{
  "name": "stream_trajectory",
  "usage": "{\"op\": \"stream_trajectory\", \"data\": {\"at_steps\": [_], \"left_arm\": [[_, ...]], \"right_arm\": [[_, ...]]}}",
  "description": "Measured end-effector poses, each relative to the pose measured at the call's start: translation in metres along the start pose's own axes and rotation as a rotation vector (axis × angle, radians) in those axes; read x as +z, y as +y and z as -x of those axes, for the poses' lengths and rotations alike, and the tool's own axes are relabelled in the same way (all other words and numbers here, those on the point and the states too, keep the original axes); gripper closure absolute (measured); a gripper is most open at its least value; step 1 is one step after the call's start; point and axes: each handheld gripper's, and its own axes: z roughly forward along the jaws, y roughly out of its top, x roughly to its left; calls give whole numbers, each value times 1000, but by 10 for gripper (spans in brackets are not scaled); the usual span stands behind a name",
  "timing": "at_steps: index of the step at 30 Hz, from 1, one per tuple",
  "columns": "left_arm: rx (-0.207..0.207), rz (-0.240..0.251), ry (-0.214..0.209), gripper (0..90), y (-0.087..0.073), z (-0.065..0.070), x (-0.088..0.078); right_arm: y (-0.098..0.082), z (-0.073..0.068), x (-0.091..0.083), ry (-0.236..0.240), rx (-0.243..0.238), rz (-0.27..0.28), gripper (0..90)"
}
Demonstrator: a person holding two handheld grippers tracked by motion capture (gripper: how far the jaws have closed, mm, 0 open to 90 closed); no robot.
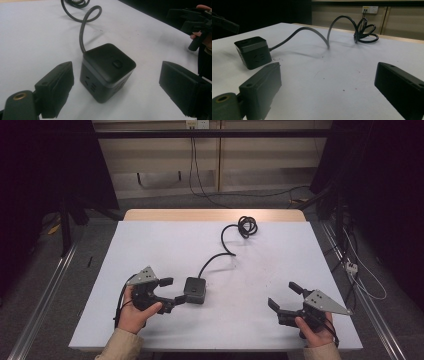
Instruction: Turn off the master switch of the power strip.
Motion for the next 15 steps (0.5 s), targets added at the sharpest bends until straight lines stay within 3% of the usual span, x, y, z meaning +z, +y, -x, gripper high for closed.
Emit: {"op": "stream_trajectory", "data": {"at_steps": [15], "left_arm": [[-6,21,30,100,-4,-12,-18]], "right_arm": [[0,1,0,0,-1,2,65]]}}
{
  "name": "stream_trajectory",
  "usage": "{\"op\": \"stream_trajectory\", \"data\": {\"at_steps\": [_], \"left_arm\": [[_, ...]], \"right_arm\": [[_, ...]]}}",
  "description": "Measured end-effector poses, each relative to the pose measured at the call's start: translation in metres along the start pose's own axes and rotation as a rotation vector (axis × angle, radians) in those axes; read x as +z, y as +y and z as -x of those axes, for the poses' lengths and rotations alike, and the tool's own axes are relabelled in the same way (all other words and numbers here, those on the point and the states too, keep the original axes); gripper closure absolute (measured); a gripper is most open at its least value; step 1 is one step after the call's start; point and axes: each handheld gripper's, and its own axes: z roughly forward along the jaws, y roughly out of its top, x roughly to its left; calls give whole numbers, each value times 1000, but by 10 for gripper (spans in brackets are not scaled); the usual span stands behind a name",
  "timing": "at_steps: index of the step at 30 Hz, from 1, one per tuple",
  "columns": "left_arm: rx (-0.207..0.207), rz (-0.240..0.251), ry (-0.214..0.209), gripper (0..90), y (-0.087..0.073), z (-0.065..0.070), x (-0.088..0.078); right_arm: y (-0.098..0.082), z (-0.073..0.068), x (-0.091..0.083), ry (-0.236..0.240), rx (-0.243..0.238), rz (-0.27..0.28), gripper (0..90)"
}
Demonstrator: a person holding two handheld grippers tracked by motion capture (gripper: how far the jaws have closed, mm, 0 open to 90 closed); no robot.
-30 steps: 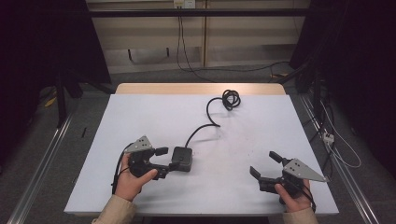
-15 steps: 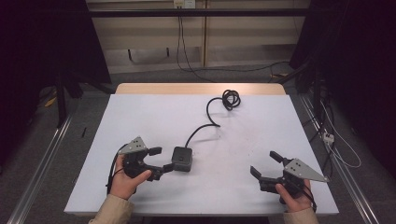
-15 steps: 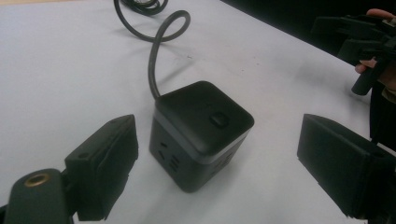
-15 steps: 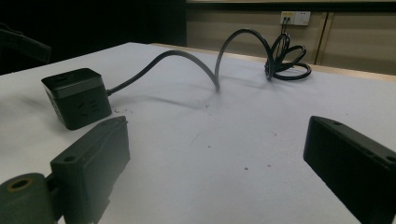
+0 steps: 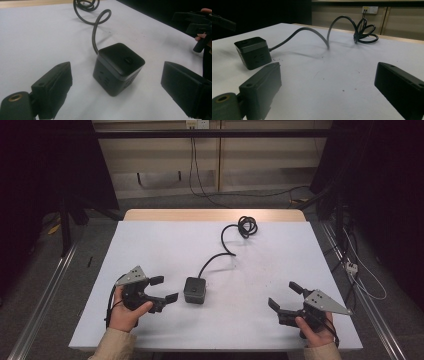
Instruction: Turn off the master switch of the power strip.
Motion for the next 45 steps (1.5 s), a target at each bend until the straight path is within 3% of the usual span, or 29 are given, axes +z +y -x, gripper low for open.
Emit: {"op": "stream_trajectory", "data": {"at_steps": [37,45], "left_arm": [[-30,23,50,89,-17,-26,-24],[-18,12,62,84,-21,-27,-26]], "right_arm": [[0,0,-1,-4,6,1,66],[-1,1,-1,-4,6,-1,66]]}}
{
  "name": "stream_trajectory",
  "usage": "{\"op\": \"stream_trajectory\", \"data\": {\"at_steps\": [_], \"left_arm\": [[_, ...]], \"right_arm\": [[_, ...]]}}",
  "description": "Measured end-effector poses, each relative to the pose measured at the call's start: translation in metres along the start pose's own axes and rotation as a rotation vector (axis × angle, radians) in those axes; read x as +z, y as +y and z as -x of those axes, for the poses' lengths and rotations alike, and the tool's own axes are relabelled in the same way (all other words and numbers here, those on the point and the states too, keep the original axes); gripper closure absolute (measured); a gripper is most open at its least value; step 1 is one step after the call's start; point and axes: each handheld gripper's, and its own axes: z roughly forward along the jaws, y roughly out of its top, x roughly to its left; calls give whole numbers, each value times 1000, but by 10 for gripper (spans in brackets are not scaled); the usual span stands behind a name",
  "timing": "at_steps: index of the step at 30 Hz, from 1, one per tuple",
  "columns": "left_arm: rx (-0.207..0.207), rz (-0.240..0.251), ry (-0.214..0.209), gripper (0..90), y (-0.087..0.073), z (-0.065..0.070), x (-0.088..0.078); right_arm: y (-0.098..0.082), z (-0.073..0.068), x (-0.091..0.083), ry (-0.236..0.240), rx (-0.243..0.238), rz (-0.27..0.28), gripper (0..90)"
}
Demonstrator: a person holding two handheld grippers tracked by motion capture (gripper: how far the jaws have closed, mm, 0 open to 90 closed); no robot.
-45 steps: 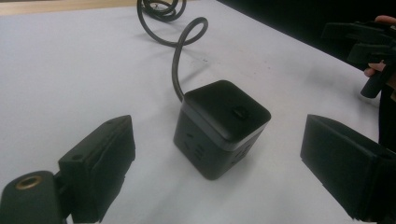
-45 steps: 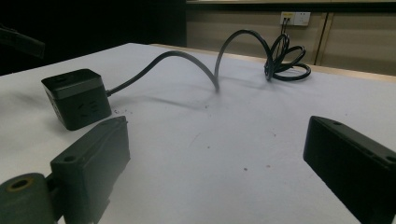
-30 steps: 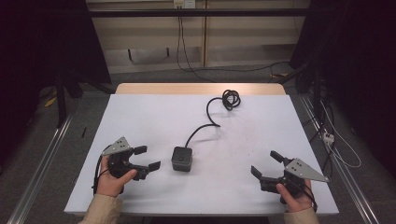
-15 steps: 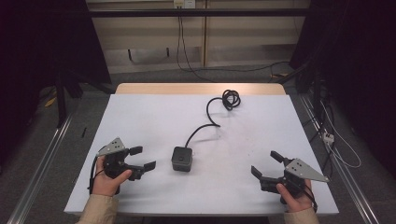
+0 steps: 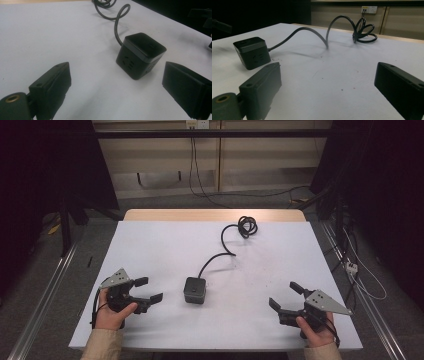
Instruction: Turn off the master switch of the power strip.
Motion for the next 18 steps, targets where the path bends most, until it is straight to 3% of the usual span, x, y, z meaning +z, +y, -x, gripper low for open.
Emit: {"op": "stream_trajectory", "data": {"at_steps": [9,18], "left_arm": [[-18,7,24,84,-4,-5,-4],[-8,-23,51,84,-5,-7,0]], "right_arm": [[0,-1,0,1,-1,-3,67],[-1,0,1,2,-3,-5,67]]}}
